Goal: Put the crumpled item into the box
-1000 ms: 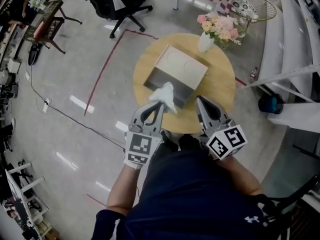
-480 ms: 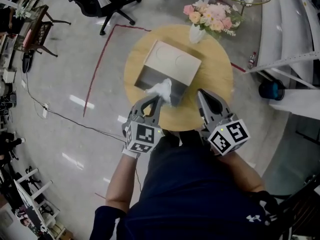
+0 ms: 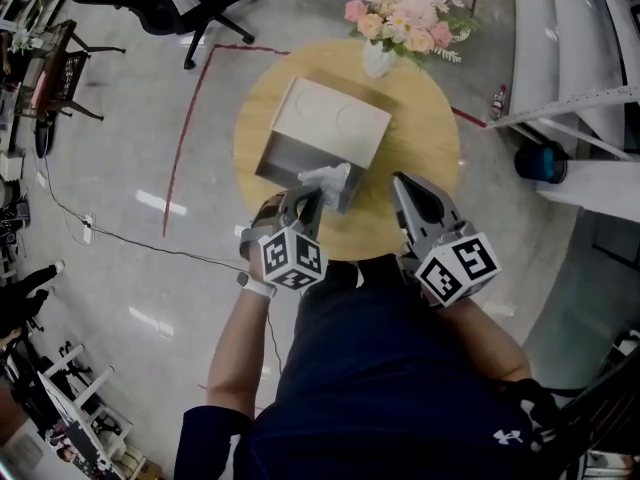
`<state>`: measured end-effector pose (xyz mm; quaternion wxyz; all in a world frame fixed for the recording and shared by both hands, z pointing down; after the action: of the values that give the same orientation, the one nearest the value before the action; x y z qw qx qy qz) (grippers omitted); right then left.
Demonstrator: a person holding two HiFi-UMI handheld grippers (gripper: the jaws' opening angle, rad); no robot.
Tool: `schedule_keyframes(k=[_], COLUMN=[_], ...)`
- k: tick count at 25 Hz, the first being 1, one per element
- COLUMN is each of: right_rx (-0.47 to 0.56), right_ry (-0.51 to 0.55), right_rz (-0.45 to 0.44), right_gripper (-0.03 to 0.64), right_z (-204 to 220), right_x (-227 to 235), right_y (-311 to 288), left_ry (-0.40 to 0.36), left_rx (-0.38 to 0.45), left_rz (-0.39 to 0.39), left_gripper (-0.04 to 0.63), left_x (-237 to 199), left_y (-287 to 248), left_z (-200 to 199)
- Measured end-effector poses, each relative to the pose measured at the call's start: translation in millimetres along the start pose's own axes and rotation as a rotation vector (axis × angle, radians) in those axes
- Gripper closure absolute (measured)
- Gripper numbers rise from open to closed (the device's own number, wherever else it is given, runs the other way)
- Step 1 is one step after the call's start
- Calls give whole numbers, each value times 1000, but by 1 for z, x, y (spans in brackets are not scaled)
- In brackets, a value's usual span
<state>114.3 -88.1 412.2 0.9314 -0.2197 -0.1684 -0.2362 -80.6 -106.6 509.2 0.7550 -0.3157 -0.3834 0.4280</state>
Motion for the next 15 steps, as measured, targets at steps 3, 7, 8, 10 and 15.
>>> schedule_keyframes(k=[3,7,8,10,15], right_rx=[1,-6,-8,-12,-19], right_ry=[-7,-17,-21,-27,-32], right_rz=[6,13,14,18,29], right_gripper=[612,612,612,612,612], right_z=[-2,-2,-2,-1,-2], right_x=[5,10,12,15,22], right_y=[-1,-2,-2,-3,-4], left_ry=[-32,-43,-41,-42,-47], left_rx=[-24,-45,-51,-68,-84], left_rz=[43,101,116,143,193], left_gripper=[578,578,578,578,578], left_x=[1,-2,-2,-3,-2], left_y=[-10,-24,-28,-36,-56], left_z=[0,0,1,2,2])
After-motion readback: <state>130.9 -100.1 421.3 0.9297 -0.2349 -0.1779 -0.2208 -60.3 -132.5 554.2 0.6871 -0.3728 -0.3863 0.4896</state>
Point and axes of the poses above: the fingertips, and each gripper's own axes: y backward along the fingers, x to its right, z out of its underside, the point moved 8 cm from there along y, backward along the fingers, and after that the axes turned 5 degrees about -x, right-handed, at the moved point
